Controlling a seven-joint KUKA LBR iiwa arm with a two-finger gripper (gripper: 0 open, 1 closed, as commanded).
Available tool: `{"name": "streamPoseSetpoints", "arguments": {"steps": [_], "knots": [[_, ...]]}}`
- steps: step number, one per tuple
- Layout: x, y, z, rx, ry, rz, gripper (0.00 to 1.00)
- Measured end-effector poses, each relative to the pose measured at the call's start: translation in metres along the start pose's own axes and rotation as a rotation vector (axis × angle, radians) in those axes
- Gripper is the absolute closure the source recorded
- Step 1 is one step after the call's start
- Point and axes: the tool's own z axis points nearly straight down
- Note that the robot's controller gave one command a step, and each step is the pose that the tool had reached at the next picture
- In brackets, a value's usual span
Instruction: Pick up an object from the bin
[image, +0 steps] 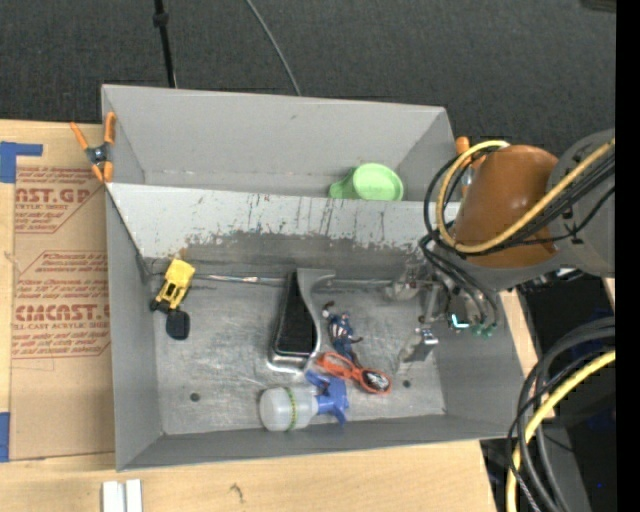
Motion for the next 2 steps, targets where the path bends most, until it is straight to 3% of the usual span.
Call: {"name": "streamPoseSetpoints", "arguments": {"steps": [1, 2], "knots": [[-0.002, 0.0, -0.004, 0.001, -0.007, -0.001, 0.0], [-0.021, 0.031, 0.049, 0.0, -0.014, 0.07, 0.0]]}}
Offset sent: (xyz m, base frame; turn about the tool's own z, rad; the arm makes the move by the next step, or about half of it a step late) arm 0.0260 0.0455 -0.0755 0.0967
